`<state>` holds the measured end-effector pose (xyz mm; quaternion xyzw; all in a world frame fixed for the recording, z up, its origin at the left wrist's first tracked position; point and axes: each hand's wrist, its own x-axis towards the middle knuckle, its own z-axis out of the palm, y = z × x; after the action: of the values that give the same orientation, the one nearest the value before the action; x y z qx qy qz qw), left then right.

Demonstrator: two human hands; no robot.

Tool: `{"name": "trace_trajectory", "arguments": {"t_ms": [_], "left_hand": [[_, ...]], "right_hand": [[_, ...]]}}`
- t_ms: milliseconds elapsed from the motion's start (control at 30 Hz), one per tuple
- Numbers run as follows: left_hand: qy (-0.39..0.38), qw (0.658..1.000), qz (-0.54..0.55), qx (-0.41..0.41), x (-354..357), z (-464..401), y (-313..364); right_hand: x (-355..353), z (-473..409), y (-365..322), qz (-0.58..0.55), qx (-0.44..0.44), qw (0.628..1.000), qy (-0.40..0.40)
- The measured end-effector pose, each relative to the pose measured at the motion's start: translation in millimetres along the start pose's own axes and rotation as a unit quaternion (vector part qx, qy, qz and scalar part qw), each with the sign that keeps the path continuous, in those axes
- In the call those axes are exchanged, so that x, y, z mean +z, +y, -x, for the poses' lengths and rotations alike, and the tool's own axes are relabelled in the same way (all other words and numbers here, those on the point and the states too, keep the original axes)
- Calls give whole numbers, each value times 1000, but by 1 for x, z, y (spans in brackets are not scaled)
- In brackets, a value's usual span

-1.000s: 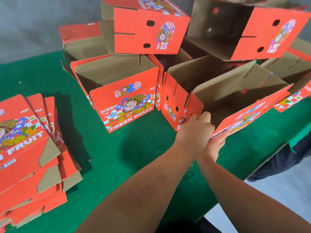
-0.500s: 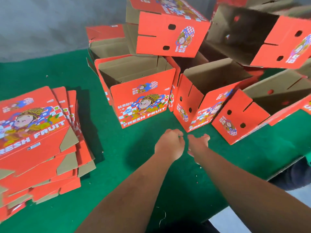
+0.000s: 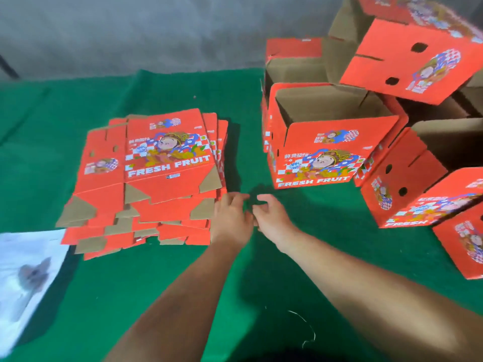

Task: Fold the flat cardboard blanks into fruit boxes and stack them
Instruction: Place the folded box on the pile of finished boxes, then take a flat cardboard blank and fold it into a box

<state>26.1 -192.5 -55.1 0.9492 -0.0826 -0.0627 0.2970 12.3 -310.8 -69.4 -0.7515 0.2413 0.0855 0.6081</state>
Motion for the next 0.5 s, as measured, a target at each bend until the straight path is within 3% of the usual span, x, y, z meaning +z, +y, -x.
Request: {"name": "trace_trajectory", "arguments": {"t_ms": [133,233,333,500], "left_hand": [[61,992,10,-114,-42,-24,-46],[6,981,-11,-191,-54,-32,-78],[-39,980,-86,-176,-49,-31,-99],[-12,984,-139,-108,-31,-25,-107]], "right_hand": [[42,-9,-28,36,-1,997,-64],[59,-21,-42,54,6,994,-91],[69,-42,-54,50,29,995,-85],[80,-75,-66,33,93,994,-48]]}}
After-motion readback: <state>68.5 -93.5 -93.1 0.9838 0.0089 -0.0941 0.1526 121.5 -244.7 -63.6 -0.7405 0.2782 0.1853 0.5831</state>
